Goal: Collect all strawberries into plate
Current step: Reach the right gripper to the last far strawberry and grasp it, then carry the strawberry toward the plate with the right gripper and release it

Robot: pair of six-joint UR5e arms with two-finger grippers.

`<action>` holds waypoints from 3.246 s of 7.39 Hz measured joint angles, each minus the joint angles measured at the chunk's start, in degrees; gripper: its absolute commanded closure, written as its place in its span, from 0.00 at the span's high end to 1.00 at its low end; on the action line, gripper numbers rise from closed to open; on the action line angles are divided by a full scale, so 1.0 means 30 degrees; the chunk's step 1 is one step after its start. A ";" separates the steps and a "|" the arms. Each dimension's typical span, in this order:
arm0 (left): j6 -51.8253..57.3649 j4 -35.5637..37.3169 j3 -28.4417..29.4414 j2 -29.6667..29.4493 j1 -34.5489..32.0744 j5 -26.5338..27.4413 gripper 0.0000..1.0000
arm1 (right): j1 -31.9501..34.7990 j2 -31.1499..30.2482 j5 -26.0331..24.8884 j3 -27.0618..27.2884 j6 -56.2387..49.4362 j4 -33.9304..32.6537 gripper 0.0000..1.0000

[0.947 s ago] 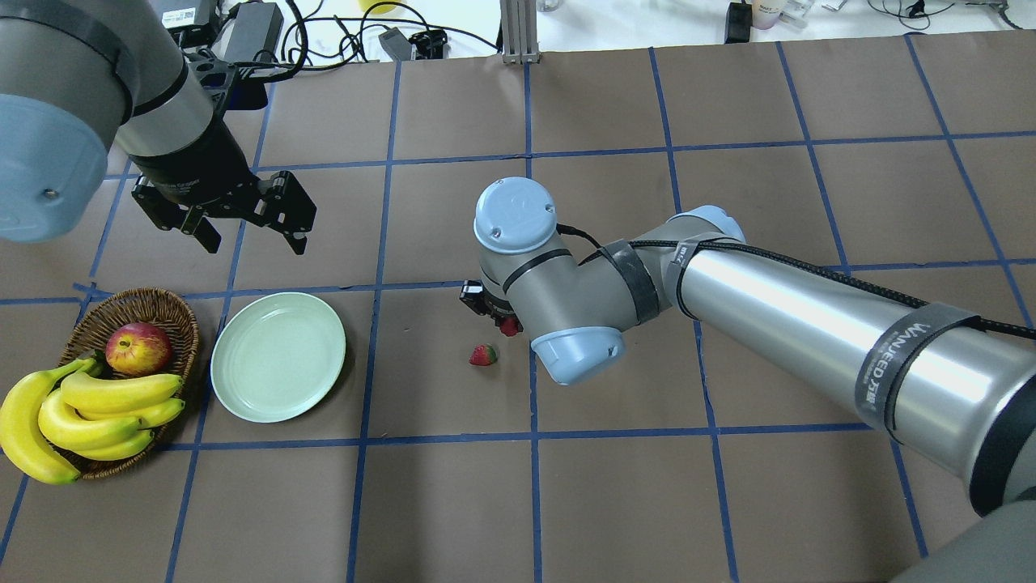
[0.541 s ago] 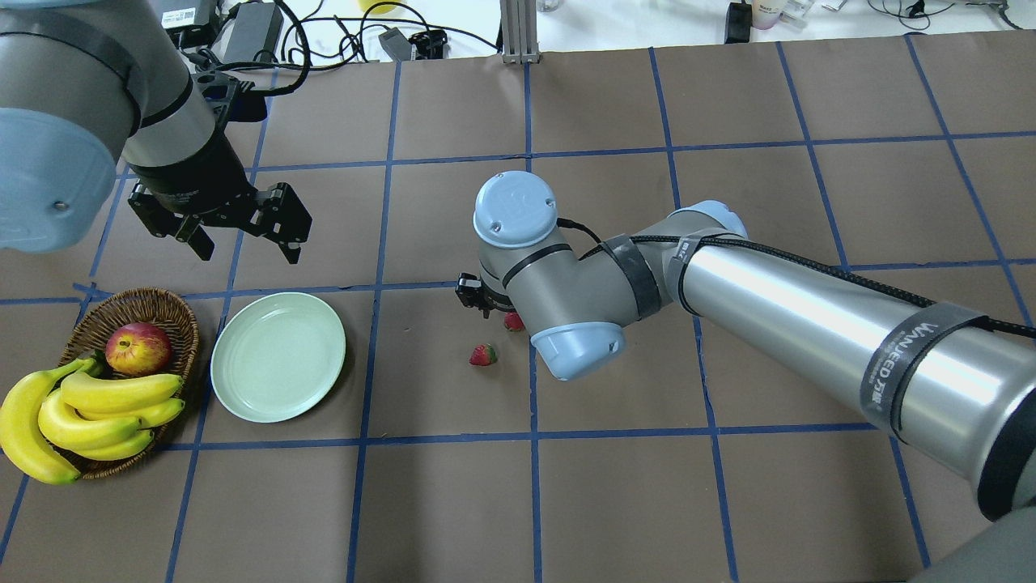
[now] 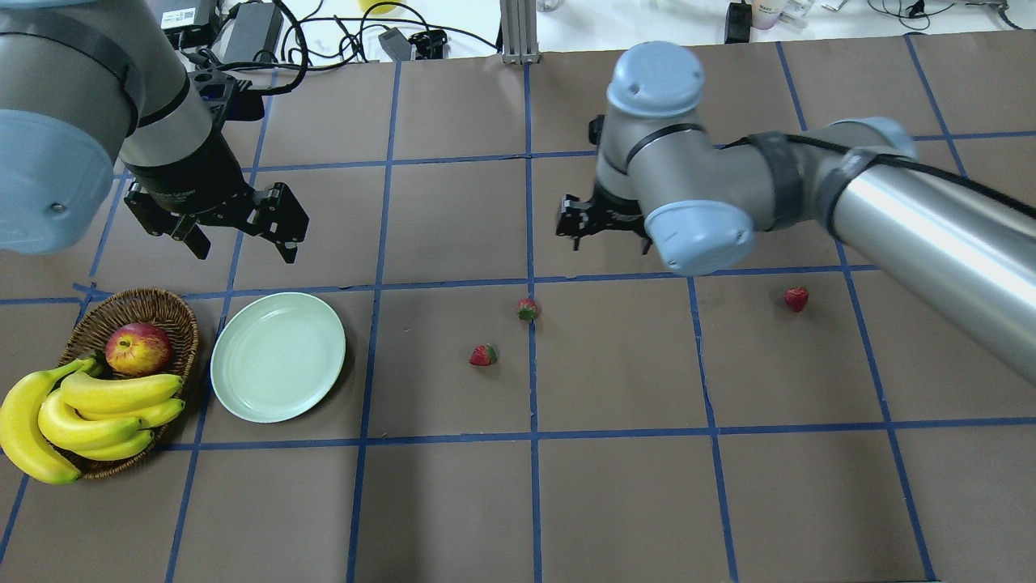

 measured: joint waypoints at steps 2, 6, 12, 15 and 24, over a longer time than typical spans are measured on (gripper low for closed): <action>0.0012 -0.0013 -0.0025 0.0002 -0.0011 0.0009 1.00 | -0.4237 -0.0474 -0.0280 0.0936 -0.4804 0.0081 1.00; 0.0023 -0.0007 -0.0030 0.0004 -0.0012 0.0019 1.00 | -0.7356 -0.0266 -0.0918 0.4772 -0.6649 -0.3900 0.95; 0.0005 -0.0045 -0.0052 0.0004 0.0000 0.0071 1.00 | -0.7460 0.0234 -0.1500 0.5614 -0.7486 -0.4237 0.36; 0.0027 -0.0036 -0.0052 0.0004 -0.0005 0.0089 1.00 | -0.7458 0.0392 -0.1518 0.5513 -0.7792 -0.4353 0.07; 0.0088 -0.0072 -0.0168 0.0003 -0.0017 0.0102 1.00 | 0.4569 -0.0272 0.1688 0.3577 0.8346 -0.4062 0.13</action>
